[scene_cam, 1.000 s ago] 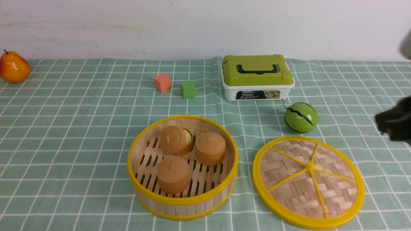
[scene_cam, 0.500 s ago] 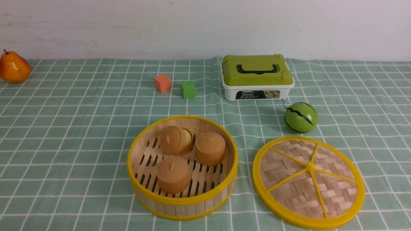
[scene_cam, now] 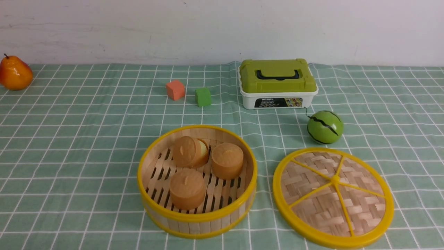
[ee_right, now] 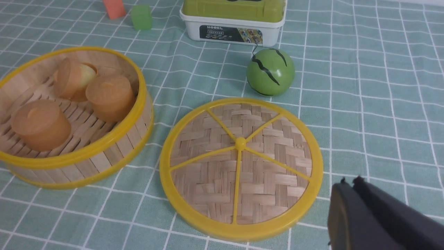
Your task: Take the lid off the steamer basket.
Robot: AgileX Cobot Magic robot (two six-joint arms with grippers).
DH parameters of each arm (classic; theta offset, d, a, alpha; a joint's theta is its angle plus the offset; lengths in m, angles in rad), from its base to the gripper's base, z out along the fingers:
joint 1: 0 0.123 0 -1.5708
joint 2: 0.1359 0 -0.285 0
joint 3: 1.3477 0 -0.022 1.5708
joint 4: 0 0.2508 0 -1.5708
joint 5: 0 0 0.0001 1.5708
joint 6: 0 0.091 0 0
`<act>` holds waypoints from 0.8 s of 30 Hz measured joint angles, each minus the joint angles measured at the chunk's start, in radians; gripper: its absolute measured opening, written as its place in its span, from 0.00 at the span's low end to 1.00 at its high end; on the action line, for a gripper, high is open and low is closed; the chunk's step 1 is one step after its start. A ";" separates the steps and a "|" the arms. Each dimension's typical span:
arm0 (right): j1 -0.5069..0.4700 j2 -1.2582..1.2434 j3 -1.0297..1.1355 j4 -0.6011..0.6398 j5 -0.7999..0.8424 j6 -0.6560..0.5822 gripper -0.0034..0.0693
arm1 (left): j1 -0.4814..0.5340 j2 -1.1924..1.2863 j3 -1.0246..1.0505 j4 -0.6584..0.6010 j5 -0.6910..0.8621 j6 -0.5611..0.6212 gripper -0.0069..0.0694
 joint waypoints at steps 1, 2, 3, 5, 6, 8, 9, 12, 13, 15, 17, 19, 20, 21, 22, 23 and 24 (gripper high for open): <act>0.000 -0.001 0.002 0.000 -0.001 0.000 0.03 | 0.000 0.000 0.000 0.000 0.000 0.000 0.40; 0.005 -0.008 0.009 0.000 -0.007 0.000 0.03 | 0.000 0.000 0.000 0.000 0.000 0.000 0.40; 0.010 -0.017 0.019 0.000 -0.014 0.000 0.03 | 0.000 0.000 0.000 0.000 0.000 0.000 0.40; 0.015 -0.042 0.053 0.004 -0.047 0.000 0.03 | 0.000 0.000 0.000 0.000 0.000 0.000 0.40; 0.014 -0.070 0.088 0.003 -0.082 0.000 0.03 | 0.000 0.000 0.000 0.000 0.000 0.000 0.40; -0.001 -0.114 0.166 0.005 -0.156 -0.012 0.03 | 0.000 0.000 0.000 0.000 0.000 0.000 0.40; -0.018 -0.142 0.211 0.008 -0.198 -0.024 0.03 | 0.000 0.000 0.000 0.000 0.000 0.000 0.40; -0.089 -0.228 0.347 0.033 -0.319 -0.058 0.03 | 0.000 0.000 0.000 0.000 0.000 0.000 0.40; -0.101 -0.240 0.356 0.037 -0.328 -0.059 0.03 | 0.000 0.000 0.000 0.000 0.000 0.000 0.40; -0.169 -0.309 0.471 0.046 -0.426 -0.069 0.03 | 0.000 0.000 0.000 0.000 0.000 0.000 0.40; -0.228 -0.368 0.561 0.042 -0.497 -0.071 0.03 | 0.000 0.000 0.000 0.000 0.000 0.000 0.40; -0.259 -0.400 0.611 0.038 -0.536 -0.071 0.03 | 0.000 0.000 0.000 0.000 0.000 0.000 0.40; -0.286 -0.430 0.649 0.036 -0.567 -0.071 0.03 | 0.000 0.000 0.000 0.000 0.000 0.000 0.40; -0.316 -0.464 0.707 0.035 -0.611 -0.063 0.03 | 0.000 0.000 0.000 0.000 0.000 0.000 0.40; -0.320 -0.468 0.712 0.037 -0.613 -0.063 0.03 | 0.000 0.000 0.000 0.000 0.000 0.000 0.40; -0.344 -0.483 0.733 0.045 -0.615 -0.054 0.03 | 0.000 0.000 0.000 0.000 0.000 0.000 0.40; -0.352 -0.488 0.736 0.050 -0.609 -0.052 0.03 | 0.000 0.000 0.000 0.000 0.000 0.000 0.40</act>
